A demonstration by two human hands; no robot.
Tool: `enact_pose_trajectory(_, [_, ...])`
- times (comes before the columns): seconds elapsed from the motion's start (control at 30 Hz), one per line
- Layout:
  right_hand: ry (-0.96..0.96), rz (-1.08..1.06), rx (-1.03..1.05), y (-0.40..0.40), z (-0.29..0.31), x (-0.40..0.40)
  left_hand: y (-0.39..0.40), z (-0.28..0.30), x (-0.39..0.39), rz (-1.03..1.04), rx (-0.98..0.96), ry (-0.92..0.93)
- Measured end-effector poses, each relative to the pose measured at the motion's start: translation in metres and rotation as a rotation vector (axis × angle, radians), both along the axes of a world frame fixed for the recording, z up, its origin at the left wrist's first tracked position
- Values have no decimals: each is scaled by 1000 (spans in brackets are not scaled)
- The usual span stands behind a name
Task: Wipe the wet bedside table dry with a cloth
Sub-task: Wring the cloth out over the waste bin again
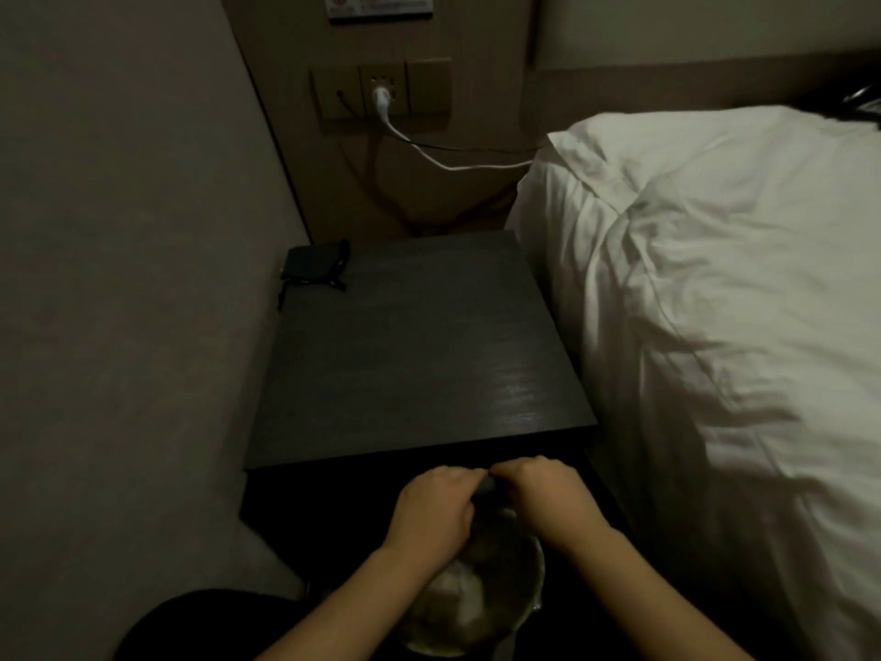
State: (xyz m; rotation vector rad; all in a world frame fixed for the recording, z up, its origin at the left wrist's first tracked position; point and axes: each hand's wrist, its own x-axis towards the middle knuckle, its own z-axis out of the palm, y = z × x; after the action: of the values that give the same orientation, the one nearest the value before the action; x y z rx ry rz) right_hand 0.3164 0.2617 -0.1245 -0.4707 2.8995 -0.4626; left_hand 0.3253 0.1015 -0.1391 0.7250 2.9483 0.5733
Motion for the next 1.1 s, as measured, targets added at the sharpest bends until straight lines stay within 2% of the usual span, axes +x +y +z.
enact_pose_trajectory(0.07, [42, -11, -30, -10, -4, 0, -10, -9, 2, 25, 87, 106])
enact_pose_trajectory(0.13, [31, -15, -51, -16, -18, 0, -16, -15, 3, 48, 45, 79])
enact_pose_trajectory(0.2, [-116, 12, 69, -22, -35, 1, -17, -21, 2, 62, -104, -155])
enact_pose_trajectory(0.27, [-237, 36, 134, -28, -47, 1, -16, -32, 3, 37, -195, -258])
enact_pose_trajectory(0.37, [-210, 0, 59, -30, -56, -11, -20, -39, -6, 84, -182, -260])
enact_pose_trajectory(0.43, [-214, 16, 98, -31, -61, -17, -21, -40, -11, 88, -240, -271])
enact_pose_trajectory(0.57, [-304, 122, 269, -39, -66, -13, -12, -34, -14, 16, -414, -533])
enact_pose_trajectory(0.6, [-318, 134, 293, -40, -64, -11, -10, -33, -16, 45, -375, -632])
enact_pose_trajectory(0.67, [-302, 123, 273, -38, -53, -11, -12, -27, -24, 218, -143, -882])
enact_pose_trajectory(0.8, [-190, 110, 151, -30, -7, -24, -31, 0, -41, 717, 664, -1517])
enact_pose_trajectory(0.83, [-173, 121, 141, -29, 5, -28, -36, 6, -46, 762, 792, -1575])
enact_pose_trajectory(0.9, [-168, 148, 152, -26, 27, -37, -43, 16, -54, 790, 916, -1601])
enact_pose_trajectory(1.0, [-103, 190, 159, -24, 57, -46, -46, 41, -63, 889, 1009, -1597])
enact_pose_trajectory(1.1, [40, 217, 100, -27, 80, -50, -44, 65, -77, 815, 952, -1536])
